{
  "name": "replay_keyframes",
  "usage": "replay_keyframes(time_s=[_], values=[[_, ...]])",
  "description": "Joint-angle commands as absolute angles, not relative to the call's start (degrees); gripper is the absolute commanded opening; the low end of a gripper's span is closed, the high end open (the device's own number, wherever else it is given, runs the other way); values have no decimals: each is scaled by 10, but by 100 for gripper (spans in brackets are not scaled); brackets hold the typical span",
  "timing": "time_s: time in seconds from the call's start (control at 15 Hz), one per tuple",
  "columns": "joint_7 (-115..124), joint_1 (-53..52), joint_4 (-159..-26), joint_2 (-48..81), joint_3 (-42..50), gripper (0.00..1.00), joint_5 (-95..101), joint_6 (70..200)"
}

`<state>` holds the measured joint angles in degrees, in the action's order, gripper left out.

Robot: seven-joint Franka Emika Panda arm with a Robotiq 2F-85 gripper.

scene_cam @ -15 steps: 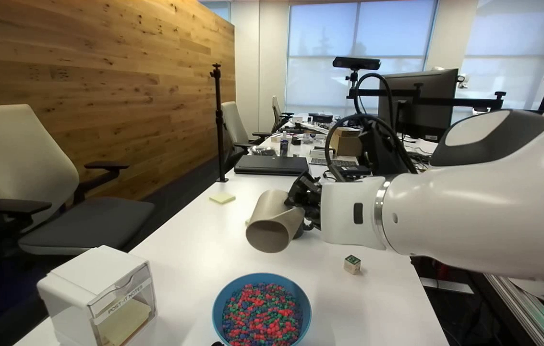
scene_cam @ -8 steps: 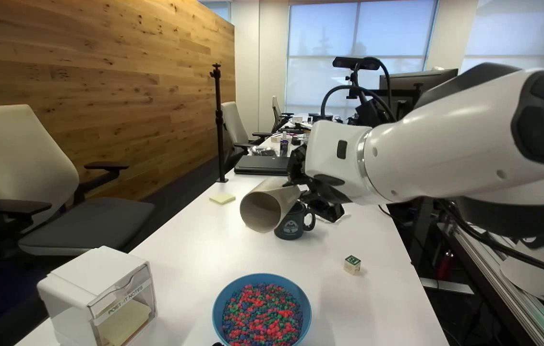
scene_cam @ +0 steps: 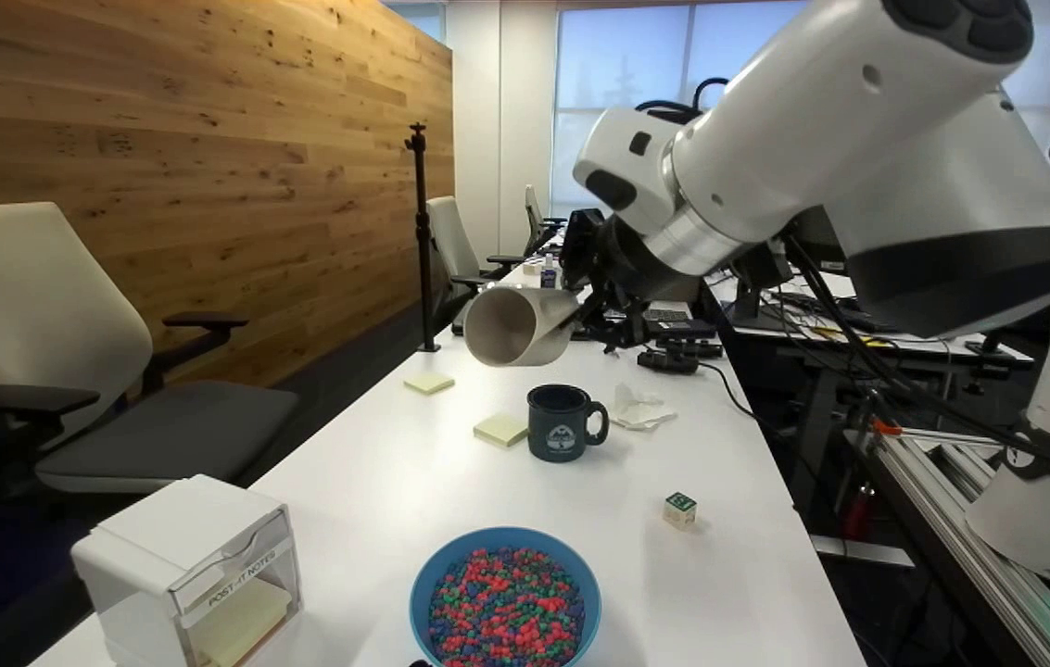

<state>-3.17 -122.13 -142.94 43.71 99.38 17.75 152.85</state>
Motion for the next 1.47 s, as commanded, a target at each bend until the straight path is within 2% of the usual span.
replay_keyframes(time_s=[0.0,0.33,0.67,1.07,1.4], values=[[-25,-1248,-1427,396,1043,6,127,1532],[7,-1249,-1415,390,1060,6,55,1551],[84,-1214,-1431,395,1023,6,-9,1636],[172,-1159,-1487,395,948,6,-98,1793],[233,-1102,-1541,386,846,6,-194,1958]])
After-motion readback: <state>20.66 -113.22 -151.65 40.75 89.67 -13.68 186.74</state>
